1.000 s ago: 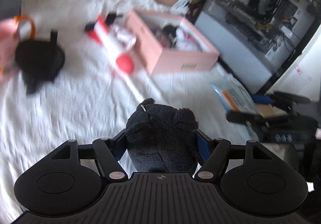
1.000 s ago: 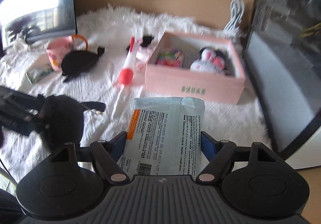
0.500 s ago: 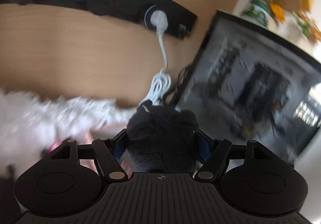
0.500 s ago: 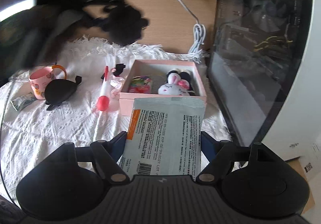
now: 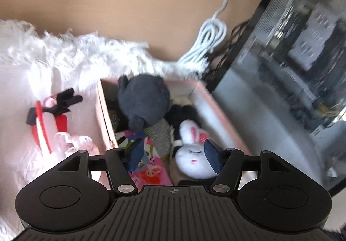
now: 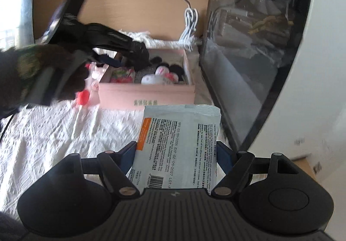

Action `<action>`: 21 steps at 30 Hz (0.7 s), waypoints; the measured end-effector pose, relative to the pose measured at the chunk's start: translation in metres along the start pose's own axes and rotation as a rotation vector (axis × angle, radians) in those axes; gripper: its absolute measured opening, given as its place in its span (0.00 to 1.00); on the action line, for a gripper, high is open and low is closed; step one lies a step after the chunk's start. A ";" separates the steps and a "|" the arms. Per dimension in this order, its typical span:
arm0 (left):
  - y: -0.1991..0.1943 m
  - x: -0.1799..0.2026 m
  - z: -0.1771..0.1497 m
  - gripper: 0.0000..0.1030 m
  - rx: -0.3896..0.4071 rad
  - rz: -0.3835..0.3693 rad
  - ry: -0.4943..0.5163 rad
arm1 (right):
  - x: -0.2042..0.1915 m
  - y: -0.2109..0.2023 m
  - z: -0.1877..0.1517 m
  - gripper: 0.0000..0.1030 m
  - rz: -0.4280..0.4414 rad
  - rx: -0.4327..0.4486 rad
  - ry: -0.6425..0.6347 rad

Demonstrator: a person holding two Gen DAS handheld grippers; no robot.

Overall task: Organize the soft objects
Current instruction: 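Drop the gray mouse into the box with the left while the right lowers the packet in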

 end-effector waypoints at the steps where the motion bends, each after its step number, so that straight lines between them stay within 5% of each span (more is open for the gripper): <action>1: -0.010 0.000 -0.002 0.65 0.014 -0.009 -0.004 | 0.003 0.003 0.010 0.75 0.005 0.012 -0.012; 8: -0.066 -0.016 -0.045 0.65 0.019 -0.032 -0.084 | 0.020 0.052 0.116 0.75 0.068 0.128 -0.047; 12: -0.086 -0.042 -0.080 0.65 -0.027 0.030 -0.135 | 0.024 0.122 0.157 0.75 0.069 0.086 -0.075; 19: -0.120 -0.111 -0.116 0.64 -0.054 0.232 -0.228 | 0.030 0.247 0.130 0.76 0.036 -0.172 -0.157; 21: -0.129 -0.132 -0.120 0.64 -0.053 0.292 -0.270 | 0.029 0.251 0.126 0.76 0.025 -0.159 -0.170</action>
Point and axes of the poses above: each gripper's, at about its wrist camera, not at the fingertips, and y roughly the way its jaws point, x to its right, z to its top, the point moved 7 cm from there along y, roughly the way its jaws point, and after that the axes turned 13 degrees about z, right-handed, at the moved point
